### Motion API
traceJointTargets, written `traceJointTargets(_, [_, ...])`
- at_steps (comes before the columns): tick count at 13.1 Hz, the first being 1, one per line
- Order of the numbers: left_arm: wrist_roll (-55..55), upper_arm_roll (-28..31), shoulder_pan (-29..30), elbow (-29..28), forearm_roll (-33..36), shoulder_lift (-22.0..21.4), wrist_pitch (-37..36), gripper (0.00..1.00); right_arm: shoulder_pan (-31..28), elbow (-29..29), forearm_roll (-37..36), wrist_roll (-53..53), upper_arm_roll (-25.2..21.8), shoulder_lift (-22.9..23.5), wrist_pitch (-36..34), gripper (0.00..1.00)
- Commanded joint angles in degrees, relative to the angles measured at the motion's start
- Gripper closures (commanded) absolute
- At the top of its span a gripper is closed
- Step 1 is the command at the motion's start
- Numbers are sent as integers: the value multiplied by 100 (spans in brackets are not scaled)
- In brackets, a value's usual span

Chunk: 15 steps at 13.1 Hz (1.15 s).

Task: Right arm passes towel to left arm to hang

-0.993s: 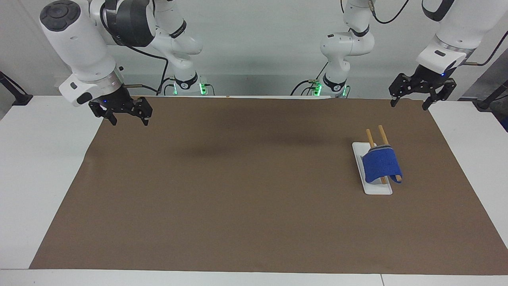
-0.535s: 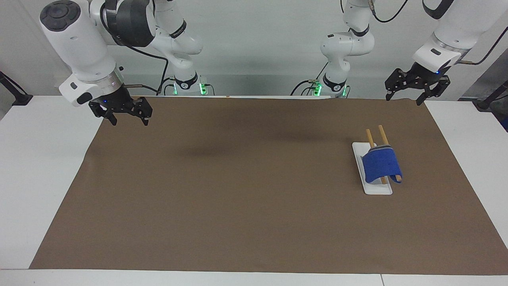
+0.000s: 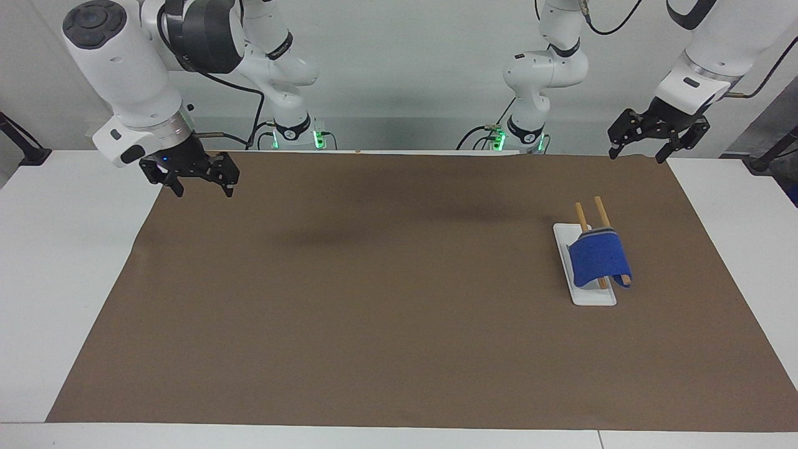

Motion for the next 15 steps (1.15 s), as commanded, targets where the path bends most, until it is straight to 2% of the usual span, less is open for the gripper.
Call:
traceJointTargets(1, [-116,-22,60,-188,14,-142,118,0,-87,-198,121,-139,22,-150,120,0])
traceJointTargets(4, [49,-22,51,-197,189,-151,118,0,-87,-198,121,-139,22,-141,120,0])
traceJointTargets(15, [51,-22,60,-188,181,-142,127,0,-87,-198,121,-139,22,-150,120,0])
